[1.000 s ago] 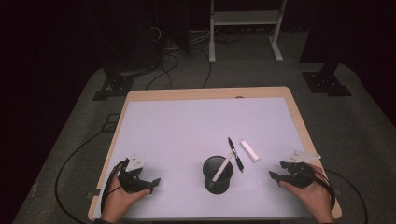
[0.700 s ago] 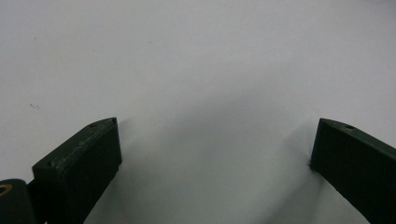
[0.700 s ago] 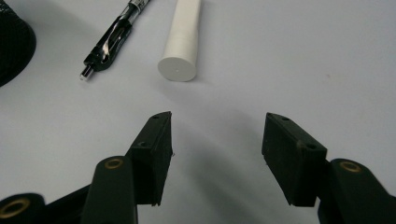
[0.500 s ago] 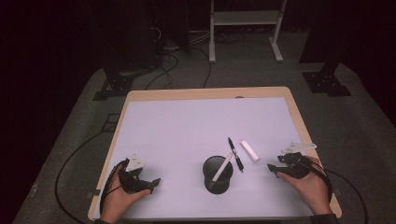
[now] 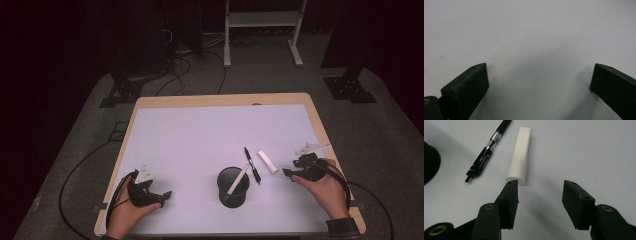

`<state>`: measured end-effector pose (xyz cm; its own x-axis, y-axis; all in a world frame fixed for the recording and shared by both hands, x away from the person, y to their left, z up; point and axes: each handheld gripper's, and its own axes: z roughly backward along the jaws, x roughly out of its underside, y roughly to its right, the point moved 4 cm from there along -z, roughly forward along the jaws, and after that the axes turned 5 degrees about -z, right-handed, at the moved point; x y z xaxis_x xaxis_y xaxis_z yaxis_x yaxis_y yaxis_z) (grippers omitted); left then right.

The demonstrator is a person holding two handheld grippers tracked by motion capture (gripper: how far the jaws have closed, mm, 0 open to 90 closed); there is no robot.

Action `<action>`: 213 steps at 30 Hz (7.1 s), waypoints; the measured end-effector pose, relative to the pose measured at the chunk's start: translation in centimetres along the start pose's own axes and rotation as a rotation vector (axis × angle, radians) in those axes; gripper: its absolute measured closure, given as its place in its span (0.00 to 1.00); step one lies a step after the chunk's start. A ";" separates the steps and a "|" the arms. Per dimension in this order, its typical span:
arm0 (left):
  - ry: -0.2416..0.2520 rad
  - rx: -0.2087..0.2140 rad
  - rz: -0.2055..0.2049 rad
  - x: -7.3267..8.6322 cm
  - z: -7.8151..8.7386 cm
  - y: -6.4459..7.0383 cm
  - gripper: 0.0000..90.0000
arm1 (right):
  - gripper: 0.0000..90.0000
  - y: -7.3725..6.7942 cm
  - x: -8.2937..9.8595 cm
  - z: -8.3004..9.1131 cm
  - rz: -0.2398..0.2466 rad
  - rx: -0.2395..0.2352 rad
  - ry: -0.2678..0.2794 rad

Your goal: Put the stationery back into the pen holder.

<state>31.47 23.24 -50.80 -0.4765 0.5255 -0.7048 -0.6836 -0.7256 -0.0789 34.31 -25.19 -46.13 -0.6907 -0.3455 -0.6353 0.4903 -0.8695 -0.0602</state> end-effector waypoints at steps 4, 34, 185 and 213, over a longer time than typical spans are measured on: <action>0.000 0.000 0.001 0.0 0.0 0.0 0.01 | 0.52 -0.2 -0.7 -0.2 0.003 0.000 -0.011; 0.000 0.000 0.000 0.0 0.0 0.0 0.01 | 0.55 -0.8 -4.8 -2.6 0.010 -0.023 -0.077; 0.003 0.001 0.005 0.0 0.0 0.0 0.01 | 0.78 -2.5 -7.0 0.1 -0.010 -0.265 0.086; -0.004 0.003 -0.002 0.0 0.0 -0.1 0.01 | 0.78 -6.5 -8.4 5.5 0.073 -0.373 0.223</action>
<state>31.50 23.29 -50.80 -0.4774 0.5289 -0.7017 -0.6861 -0.7233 -0.0784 33.97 -18.56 -36.12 -0.5354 -0.2814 -0.7963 0.7205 -0.6442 -0.2568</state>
